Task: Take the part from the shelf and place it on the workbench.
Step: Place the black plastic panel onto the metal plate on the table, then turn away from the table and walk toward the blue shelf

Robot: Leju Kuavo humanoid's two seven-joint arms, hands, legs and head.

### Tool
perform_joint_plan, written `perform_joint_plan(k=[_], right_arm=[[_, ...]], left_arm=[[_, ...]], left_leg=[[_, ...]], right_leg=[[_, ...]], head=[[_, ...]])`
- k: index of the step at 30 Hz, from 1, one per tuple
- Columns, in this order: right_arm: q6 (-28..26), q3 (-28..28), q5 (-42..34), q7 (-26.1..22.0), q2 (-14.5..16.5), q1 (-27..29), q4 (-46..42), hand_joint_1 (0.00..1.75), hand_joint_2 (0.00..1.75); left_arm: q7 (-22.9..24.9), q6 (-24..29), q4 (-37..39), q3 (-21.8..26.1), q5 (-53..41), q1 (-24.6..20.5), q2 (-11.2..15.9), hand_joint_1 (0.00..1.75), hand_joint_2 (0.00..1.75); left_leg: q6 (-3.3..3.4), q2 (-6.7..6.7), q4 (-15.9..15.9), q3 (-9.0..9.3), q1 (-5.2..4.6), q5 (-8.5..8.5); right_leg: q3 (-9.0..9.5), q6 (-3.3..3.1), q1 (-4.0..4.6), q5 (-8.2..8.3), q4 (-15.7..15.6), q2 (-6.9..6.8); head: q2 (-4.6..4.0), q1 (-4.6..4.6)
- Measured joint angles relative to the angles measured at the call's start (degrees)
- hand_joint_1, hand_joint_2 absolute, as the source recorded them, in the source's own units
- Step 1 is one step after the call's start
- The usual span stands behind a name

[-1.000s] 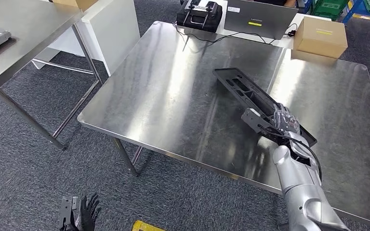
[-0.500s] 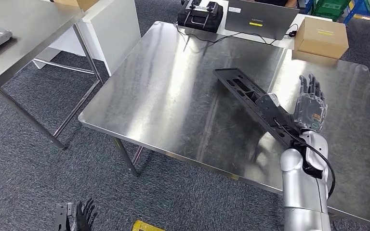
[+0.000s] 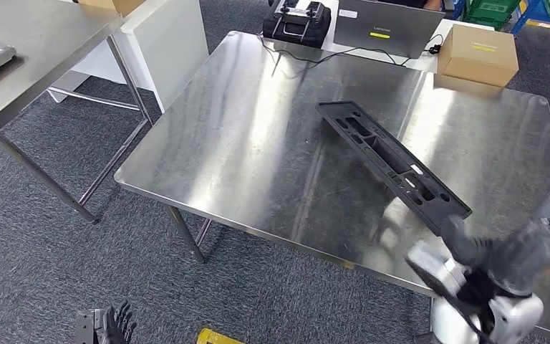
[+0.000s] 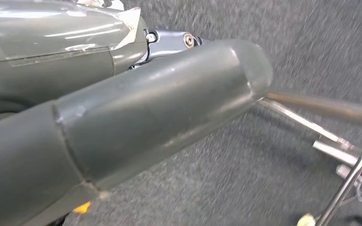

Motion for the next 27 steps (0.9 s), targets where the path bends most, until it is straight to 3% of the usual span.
perform_joint_plan(k=[3, 6, 11, 13, 15, 17, 18, 19, 21, 22, 24, 26, 27], right_arm=[[2.1, 3.8, -14.2, -5.8, -0.3, 6.0, -4.8, 0.0, 0.0], [9.6, 7.9, -24.6, -8.3, -1.0, 9.6, -7.1, 0.0, 0.0], [20.6, 9.0, -32.3, -9.0, -1.1, 11.4, -7.6, 0.0, 0.0], [23.8, 8.8, -33.8, -9.2, -0.9, 11.3, -7.2, 0.0, 0.0], [26.3, 8.5, -34.8, -9.1, -0.7, 10.9, -6.1, 0.0, 0.0], [28.1, 8.3, -35.4, -8.5, -0.4, 10.3, -4.2, 0.0, 0.0], [28.6, 8.2, -35.5, -8.0, -0.3, 9.9, -3.0, 0.0, 0.0], [29.0, 8.1, -35.5, -7.6, -0.1, 9.3, -1.8, 0.0, 0.0], [29.3, 8.1, -35.2, -6.8, 0.2, 8.2, 0.3, 0.0, 0.0], [29.4, 8.1, -35.0, -6.6, 0.4, 7.8, 1.4, 0.0, 0.0], [29.4, 8.0, -34.7, -6.3, 0.5, 7.2, 3.3, 0.0, 0.0], [29.3, 7.8, -34.6, -6.3, 0.6, 7.2, 4.8, 0.0, 0.0], [29.2, 7.8, -34.5, -6.3, 0.6, 7.3, 5.5, 0.0, 0.0]], left_arm=[[0.0, 1.8, -1.7, 0.2, 1.2, 1.0, -0.3, 0.0, 0.0], [0.0, 2.7, -2.0, 1.6, 2.3, 1.9, -0.4, 0.0, 0.0], [0.0, 2.4, -2.0, 5.1, 2.6, 3.0, -0.7, 0.0, 0.0], [0.0, 2.1, -2.0, 6.5, 2.6, 3.1, -1.1, 0.0, 0.0], [0.0, 1.7, -2.0, 7.8, 2.5, 3.3, -1.4, 0.0, 0.0], [0.0, 1.0, -2.0, 8.9, 2.5, 3.5, -1.8, 0.0, 0.0], [0.0, 0.6, -2.0, 9.4, 2.4, 3.6, -2.1, 0.0, 0.0], [0.0, 0.1, -2.0, 9.8, 2.4, 3.6, -2.2, 0.0, 0.0], [0.0, -0.9, -2.1, 10.4, 2.2, 3.7, -2.4, 0.0, 0.0], [0.0, -1.4, -2.1, 10.7, 2.0, 3.8, -2.4, 0.0, 0.0], [0.0, -2.2, -2.1, 11.1, 1.5, 3.9, -2.4, 0.0, 0.0], [0.0, -2.9, -2.1, 11.4, 0.9, 4.1, -2.5, 0.0, 0.0], [0.0, -3.1, -2.1, 11.5, 0.7, 4.2, -2.5, 0.0, 0.0]], left_leg=[[0.2, 0.02, 0.0, 0.1, -0.1, -0.31], [0.51, 0.09, 0.1, 0.38, -0.25, -0.6], [1.45, 0.19, -0.2, 0.85, -0.41, -0.16], [1.94, 0.4, -0.9, 1.18, 0.0, 0.31], [2.1, 0.58, -1.1, 1.13, 0.2, 0.49], [1.86, 0.71, -1.1, 0.88, 0.35, 0.67], [1.62, 0.73, -1.1, 0.72, 0.51, 0.83], [1.32, 0.71, -1.1, 0.57, 0.73, 1.02], [0.53, 0.57, -1.0, 0.31, 1.05, 1.44], [0.02, 0.49, -1.1, 0.25, 1.12, 1.7], [-1.05, 0.37, -1.5, 0.31, 1.2, 2.41], [-2.05, 0.35, -2.5, 0.48, 1.51, 3.11], [-2.29, 0.38, -2.5, 0.33, 1.66, 2.54]], right_leg=[[0.11, 0.09, -0.12, -0.07, -0.1, 0.05], [0.35, 0.27, -0.32, -0.17, -0.1, 0.15], [0.65, 0.95, -0.6, -0.41, 0.1, 0.14], [-0.53, 0.83, -0.61, -2.44, 3.1, 0.09], [-3.62, 0.7, -0.93, -6.18, 10.4, 0.05], [-5.92, 1.22, -1.38, -8.32, 16.3, 0.02], [-5.52, 1.84, -1.64, -7.95, 16.1, -0.02], [-3.94, 2.61, -1.95, -6.75, 13.4, -0.08], [1.12, 3.86, -2.48, -3.8, 4.7, -0.25], [2.84, 3.89, -2.44, -2.68, 1.7, -0.2], [3.67, 3.14, -2.04, -1.73, -0.6, -0.02], [3.27, 1.8, -1.94, -0.92, -1.4, 0.1], [3.26, 1.09, -2.01, -0.41, -1.8, 0.07]], head=[[0.0, 0.01], [0.0, 0.0], [0.0, -0.01], [0.0, 0.17], [0.0, 0.36], [0.0, 0.37], [0.0, 0.38], [0.0, 0.38], [0.0, 0.44], [0.0, 0.45], [0.0, 0.44], [0.0, 0.31], [0.0, 0.15]])
